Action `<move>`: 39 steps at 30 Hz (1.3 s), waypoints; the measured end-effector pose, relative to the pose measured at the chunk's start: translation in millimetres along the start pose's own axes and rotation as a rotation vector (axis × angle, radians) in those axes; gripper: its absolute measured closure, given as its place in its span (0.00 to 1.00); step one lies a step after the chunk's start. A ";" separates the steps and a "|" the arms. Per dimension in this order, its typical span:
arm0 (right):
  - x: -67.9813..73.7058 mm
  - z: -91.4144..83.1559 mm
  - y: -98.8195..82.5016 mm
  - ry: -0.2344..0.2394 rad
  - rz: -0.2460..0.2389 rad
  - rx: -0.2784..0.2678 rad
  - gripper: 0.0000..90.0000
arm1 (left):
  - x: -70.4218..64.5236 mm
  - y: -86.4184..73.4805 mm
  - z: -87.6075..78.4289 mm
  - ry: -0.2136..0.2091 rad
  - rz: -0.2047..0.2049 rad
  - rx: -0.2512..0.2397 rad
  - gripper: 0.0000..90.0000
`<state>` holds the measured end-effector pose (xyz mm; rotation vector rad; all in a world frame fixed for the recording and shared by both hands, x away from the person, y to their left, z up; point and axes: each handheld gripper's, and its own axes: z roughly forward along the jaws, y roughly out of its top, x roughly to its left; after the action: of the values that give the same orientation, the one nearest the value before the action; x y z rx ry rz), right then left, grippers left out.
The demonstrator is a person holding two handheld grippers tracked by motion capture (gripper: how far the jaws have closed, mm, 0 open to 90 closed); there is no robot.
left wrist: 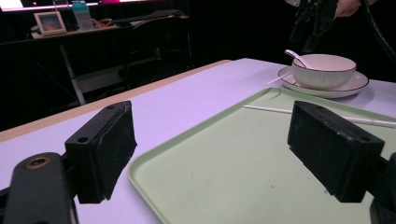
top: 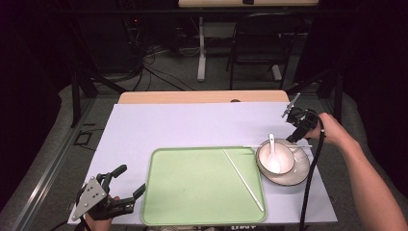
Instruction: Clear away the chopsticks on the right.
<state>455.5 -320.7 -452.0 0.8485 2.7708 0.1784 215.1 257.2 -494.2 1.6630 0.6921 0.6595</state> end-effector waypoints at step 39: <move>14.6 49.1 -2.4 0.103 -0.141 0.124 0.84 | 0.3 -0.1 0.1 -0.001 0.000 0.001 0.17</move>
<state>455.2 -312.2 -502.6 0.6867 2.9511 0.0264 215.4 257.3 -494.3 1.6645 0.6918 0.6587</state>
